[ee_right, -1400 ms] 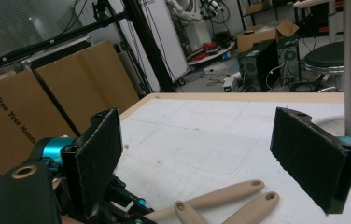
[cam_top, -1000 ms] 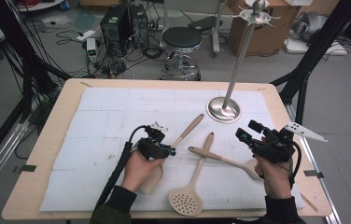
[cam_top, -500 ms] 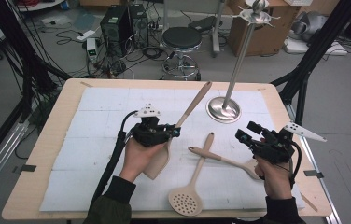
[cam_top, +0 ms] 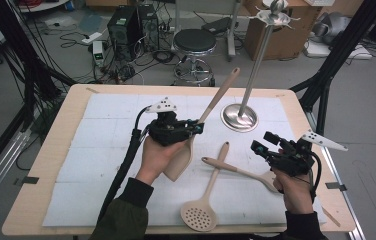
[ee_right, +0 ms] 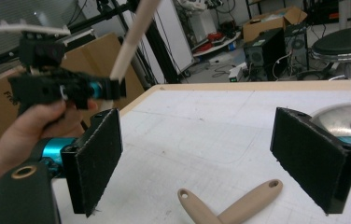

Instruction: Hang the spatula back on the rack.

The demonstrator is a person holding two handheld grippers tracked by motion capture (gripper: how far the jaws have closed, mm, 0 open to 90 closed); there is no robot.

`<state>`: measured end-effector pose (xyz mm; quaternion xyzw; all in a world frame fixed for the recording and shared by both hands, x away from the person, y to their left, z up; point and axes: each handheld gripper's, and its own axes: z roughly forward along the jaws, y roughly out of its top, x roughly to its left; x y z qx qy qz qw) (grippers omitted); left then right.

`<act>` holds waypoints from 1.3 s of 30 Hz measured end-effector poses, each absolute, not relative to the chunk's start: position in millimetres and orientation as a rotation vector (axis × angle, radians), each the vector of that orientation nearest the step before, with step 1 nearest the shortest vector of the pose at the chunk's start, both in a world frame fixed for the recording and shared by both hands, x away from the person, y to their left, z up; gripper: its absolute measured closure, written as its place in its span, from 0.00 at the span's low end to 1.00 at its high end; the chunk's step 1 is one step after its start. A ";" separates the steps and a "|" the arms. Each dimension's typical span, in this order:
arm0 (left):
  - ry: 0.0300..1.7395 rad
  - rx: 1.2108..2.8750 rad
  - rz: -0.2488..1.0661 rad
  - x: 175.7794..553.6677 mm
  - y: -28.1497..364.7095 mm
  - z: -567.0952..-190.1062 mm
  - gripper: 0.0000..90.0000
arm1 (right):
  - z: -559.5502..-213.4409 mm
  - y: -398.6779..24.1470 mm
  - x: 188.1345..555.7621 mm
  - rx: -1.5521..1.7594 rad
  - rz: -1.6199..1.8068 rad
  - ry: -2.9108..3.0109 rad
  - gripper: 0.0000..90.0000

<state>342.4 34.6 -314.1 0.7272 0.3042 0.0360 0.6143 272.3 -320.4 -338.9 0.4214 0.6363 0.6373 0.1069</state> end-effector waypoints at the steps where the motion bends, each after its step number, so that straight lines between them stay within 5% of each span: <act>1: 0.697 1.667 0.077 343.0 33.6 -311.8 0.87 | -344.7 -321.5 275.0 1.261 1.880 1.876 0.18; 23: 0.636 1.536 0.041 359.3 27.9 -276.5 0.87 | -397.5 -315.3 276.0 1.239 1.779 1.930 0.18; 39: 0.595 1.462 0.040 379.5 14.0 -272.6 0.87 | -397.2 -319.2 277.9 1.254 1.803 1.911 0.18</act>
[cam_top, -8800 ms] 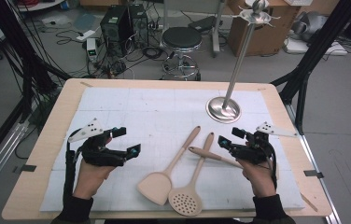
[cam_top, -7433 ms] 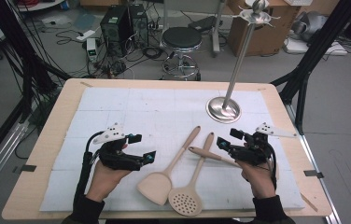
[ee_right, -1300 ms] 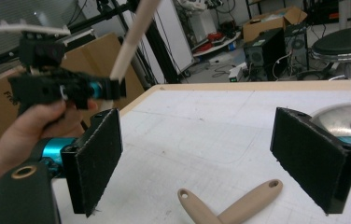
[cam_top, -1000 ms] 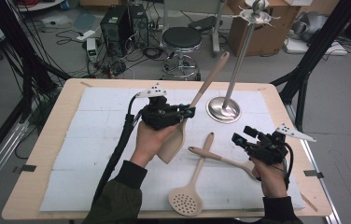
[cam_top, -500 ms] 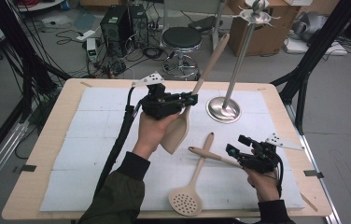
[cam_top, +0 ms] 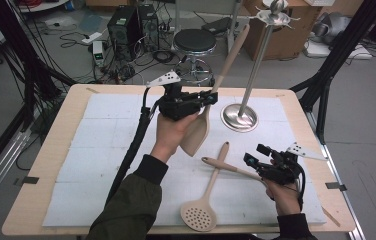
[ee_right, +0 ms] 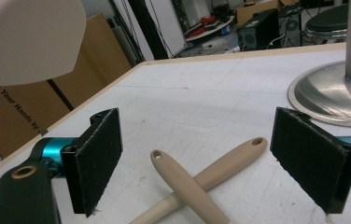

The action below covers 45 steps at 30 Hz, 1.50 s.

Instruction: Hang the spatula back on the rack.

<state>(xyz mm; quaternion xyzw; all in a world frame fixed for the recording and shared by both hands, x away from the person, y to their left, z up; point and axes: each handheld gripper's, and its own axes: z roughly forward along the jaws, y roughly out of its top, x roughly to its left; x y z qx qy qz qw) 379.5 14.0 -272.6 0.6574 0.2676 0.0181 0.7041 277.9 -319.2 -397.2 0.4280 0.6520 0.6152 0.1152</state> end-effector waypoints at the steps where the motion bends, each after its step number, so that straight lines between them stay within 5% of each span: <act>1: 0.593 1.462 0.045 381.2 12.5 -271.1 0.87 | -397.3 -319.3 278.1 1.259 1.803 1.913 0.18; 28: 0.605 1.292 0.005 425.1 -13.5 -281.9 0.87 | -399.2 -326.4 281.0 1.312 1.879 1.852 0.18; 45: 0.611 1.329 0.005 447.9 -20.3 -279.6 0.87 | -399.5 -332.9 282.8 1.339 1.891 1.823 0.18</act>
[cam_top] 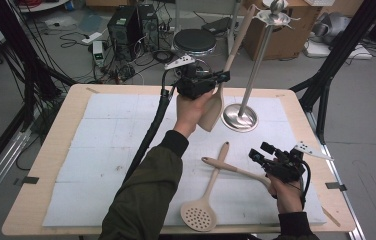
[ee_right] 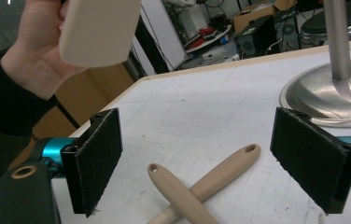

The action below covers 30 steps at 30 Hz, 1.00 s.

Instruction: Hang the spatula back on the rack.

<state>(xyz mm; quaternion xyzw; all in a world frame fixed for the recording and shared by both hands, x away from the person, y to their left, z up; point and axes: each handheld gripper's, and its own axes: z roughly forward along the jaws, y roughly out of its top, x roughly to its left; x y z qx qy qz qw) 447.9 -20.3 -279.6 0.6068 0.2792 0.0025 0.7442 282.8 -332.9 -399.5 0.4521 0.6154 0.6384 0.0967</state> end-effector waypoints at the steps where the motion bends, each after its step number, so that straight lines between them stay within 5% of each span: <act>1: 0.615 1.326 0.009 449.1 -19.7 -280.1 0.87 | -399.7 -333.7 282.7 1.338 1.893 1.824 0.18; 30: 0.603 1.344 -0.092 462.2 -24.7 -297.1 0.87 | -403.5 -344.1 284.3 1.406 1.876 1.778 0.18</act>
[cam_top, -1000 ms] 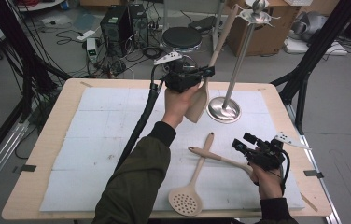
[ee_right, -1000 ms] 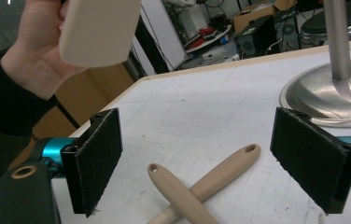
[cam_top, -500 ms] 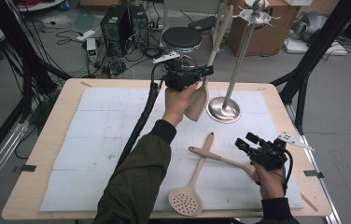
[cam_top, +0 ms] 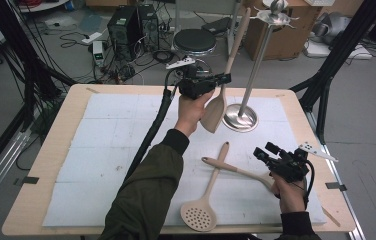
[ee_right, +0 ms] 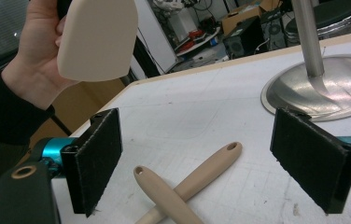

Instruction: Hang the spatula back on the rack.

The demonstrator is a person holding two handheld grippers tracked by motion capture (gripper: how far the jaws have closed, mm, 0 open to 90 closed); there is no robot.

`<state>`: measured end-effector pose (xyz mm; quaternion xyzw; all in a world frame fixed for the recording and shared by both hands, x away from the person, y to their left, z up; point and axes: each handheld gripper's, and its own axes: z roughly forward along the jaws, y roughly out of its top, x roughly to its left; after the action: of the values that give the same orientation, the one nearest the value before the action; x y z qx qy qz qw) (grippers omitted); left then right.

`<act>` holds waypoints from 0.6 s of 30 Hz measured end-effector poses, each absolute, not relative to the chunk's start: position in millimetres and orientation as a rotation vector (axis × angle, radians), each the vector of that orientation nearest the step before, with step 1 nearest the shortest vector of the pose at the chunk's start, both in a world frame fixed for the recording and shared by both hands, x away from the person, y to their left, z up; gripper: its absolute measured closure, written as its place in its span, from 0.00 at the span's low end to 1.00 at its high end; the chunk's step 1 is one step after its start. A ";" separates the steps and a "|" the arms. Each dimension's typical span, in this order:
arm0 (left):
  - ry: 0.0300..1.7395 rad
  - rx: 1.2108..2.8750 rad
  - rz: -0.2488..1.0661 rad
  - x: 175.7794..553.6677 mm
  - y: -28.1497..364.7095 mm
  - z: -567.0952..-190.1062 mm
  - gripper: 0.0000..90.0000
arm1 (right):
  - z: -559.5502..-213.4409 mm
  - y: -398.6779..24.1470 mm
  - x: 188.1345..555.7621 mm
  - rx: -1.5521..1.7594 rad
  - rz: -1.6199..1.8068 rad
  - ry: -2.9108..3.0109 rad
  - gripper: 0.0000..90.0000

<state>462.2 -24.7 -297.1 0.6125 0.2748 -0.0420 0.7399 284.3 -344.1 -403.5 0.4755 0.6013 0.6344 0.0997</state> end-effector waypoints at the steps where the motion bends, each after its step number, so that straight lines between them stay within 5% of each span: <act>1: 0.604 1.344 -0.094 462.1 -24.6 -297.1 0.87 | -403.4 -344.0 284.1 1.406 1.876 1.779 0.18; 18: 0.593 1.373 -0.099 455.7 -23.1 -297.0 0.87 | -402.4 -344.0 283.3 1.388 1.882 1.776 0.18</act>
<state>455.7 -23.1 -297.0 0.6241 0.2696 -0.0451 0.7320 283.3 -344.0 -402.4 0.4703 0.6017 0.6374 0.1024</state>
